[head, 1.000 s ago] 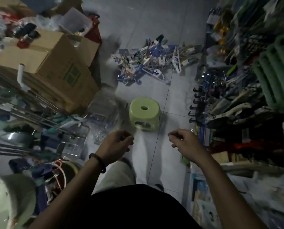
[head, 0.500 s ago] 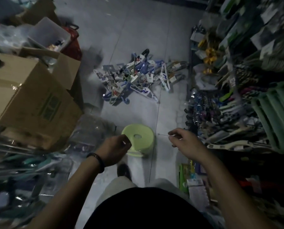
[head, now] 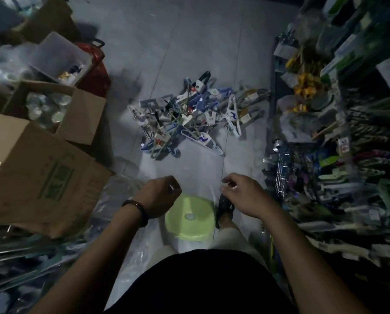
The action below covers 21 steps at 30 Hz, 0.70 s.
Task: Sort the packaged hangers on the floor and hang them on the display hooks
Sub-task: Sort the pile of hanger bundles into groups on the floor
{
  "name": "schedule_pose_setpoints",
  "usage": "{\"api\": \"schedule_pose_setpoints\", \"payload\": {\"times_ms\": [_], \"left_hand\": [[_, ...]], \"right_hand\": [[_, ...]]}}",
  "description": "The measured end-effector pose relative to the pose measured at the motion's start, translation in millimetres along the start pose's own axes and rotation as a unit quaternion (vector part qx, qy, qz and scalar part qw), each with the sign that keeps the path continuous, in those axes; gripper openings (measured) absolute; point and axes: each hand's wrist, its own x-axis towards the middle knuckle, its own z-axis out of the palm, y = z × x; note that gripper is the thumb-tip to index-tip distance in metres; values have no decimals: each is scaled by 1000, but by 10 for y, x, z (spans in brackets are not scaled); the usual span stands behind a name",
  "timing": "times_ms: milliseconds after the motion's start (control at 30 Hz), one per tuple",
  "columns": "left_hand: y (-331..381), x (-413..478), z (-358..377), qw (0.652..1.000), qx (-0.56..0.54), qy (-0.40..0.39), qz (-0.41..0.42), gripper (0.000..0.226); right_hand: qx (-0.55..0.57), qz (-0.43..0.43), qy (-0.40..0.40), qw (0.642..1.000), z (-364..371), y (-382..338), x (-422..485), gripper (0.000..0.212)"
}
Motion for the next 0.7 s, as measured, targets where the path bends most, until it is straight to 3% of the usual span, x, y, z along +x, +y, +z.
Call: {"api": "schedule_pose_setpoints", "payload": {"times_ms": [333, 467, 700], "left_hand": [[823, 1346, -479, 990, 5, 26, -137, 23], [1049, 1742, -661, 991, 10, 23, -132, 24], [996, 2580, -1032, 993, -18, 11, -115, 22]], "right_hand": [[-96, -68, -142, 983, -1315, 108, 1783, 47], [-129, -88, -148, 977, -1707, 29, 2224, 49], [-32, -39, -112, 992, -1996, -43, 3009, 40]]}}
